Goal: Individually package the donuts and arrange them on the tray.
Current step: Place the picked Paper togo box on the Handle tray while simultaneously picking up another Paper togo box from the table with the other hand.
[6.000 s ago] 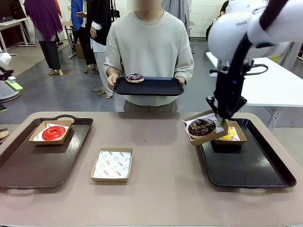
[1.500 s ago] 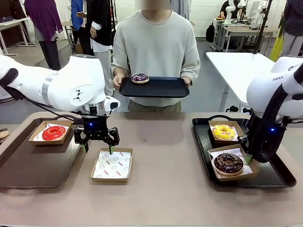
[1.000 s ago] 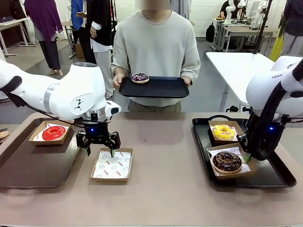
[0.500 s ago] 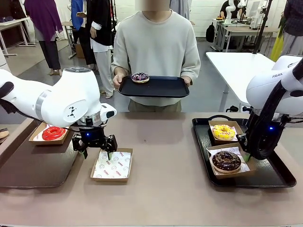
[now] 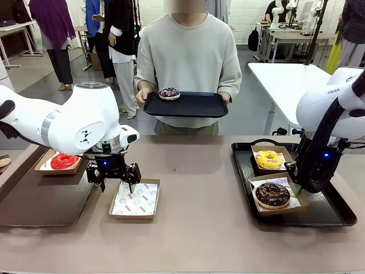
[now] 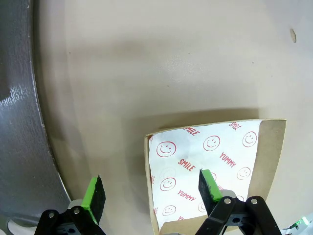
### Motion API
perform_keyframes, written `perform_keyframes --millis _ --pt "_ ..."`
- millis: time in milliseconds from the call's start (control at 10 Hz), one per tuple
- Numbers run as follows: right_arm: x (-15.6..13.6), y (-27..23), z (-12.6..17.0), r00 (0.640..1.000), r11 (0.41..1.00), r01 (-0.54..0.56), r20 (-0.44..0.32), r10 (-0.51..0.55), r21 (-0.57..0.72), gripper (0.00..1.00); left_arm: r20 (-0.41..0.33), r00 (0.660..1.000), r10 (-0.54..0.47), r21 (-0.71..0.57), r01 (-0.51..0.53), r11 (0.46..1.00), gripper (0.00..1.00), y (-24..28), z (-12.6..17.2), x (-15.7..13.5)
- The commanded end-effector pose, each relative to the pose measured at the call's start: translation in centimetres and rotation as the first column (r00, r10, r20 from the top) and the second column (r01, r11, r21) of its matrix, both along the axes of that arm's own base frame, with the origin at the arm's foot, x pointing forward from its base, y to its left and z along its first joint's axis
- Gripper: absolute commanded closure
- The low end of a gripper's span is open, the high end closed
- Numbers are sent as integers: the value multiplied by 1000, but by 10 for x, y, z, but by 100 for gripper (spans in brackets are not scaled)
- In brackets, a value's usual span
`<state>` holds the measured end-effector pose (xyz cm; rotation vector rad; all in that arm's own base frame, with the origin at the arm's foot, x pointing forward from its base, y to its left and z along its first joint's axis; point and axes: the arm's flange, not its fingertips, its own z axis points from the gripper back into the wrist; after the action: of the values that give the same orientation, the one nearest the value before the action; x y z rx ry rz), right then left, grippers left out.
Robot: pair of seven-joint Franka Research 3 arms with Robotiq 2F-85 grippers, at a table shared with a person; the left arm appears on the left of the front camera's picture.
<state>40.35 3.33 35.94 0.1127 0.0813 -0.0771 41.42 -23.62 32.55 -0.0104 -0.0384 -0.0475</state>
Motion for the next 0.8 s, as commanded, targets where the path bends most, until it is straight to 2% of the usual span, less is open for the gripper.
perform_keyframes --millis 0,200,300,400,500,600,700 --pt "9 3 -6 1000 1000 16 8 -16 15 99 16 999 32 -12 -32 999 0 0 0 -6" --pt "9 3 -8 1000 1000 16 5 -16 15 99 14 999 33 -14 -33 999 0 0 0 -5" --pt "9 3 -8 1000 1000 14 1 -14 20 83 7 1000 27 -27 -27 999 52 0 -1 -4" --pt "8 3 -9 1000 1000 9 -1 -9 21 41 1 1000 25 -34 -25 999 60 0 0 -3" --pt "8 2 -9 1000 1000 12 -1 -12 22 24 -5 1000 25 -40 -25 999 100 0 0 -3" --pt "8 2 -9 1000 1000 14 -2 -14 24 0 -15 1000 21 -49 -21 999 100 0 0 -2" --pt "8 2 -10 1000 1000 15 -3 -14 26 0 -34 999 20 -59 -22 998 100 -1 -1 -2"
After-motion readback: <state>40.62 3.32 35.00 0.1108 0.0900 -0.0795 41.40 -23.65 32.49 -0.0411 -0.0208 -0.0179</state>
